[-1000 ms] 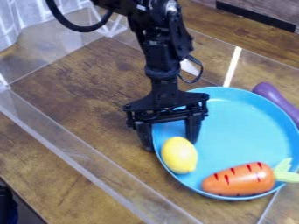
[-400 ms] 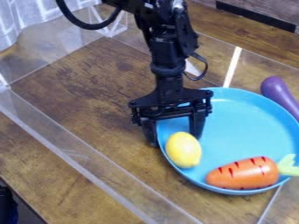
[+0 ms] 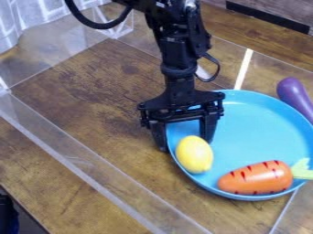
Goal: Remove the lemon from the blue tray and put it on the table
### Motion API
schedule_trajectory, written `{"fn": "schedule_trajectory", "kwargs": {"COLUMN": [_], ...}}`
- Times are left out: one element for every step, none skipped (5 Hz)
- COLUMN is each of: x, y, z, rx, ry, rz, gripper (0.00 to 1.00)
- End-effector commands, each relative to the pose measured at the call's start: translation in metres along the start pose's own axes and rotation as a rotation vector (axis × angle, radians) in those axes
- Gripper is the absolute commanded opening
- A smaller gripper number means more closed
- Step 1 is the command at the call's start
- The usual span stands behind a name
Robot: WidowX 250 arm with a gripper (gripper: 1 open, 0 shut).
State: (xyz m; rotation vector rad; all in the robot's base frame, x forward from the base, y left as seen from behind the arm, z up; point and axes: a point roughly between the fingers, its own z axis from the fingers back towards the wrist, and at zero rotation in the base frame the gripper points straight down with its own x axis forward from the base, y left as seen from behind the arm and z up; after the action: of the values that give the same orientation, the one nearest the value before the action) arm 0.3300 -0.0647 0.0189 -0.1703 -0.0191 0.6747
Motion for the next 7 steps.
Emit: {"fn": "schedule_trajectory", "kwargs": {"x": [-0.0044, -0.0038, -0.0032, -0.0028, -0.0025, -0.0023, -0.0021], "y": [-0.0021, -0.0032, -0.0041, -0.0047, -0.0052, -0.0057, -0.0061], "z": [-0.0083, -0.008, -0.0083, -0.0083, -0.0081, -0.0075, -0.0067], "rx": [0.024, 0.031, 0.038, 0.045, 0.052, 0.059, 0.065], "ry": [0.015, 0.017, 0.018, 0.019, 0.021, 0.023, 0.024], "rz": [-0.011, -0.007, -0.005, -0.001, 0.001, 0.003, 0.006], "gripper": [1.0, 1.0, 1.0, 1.0, 1.0, 1.0, 1.0]}}
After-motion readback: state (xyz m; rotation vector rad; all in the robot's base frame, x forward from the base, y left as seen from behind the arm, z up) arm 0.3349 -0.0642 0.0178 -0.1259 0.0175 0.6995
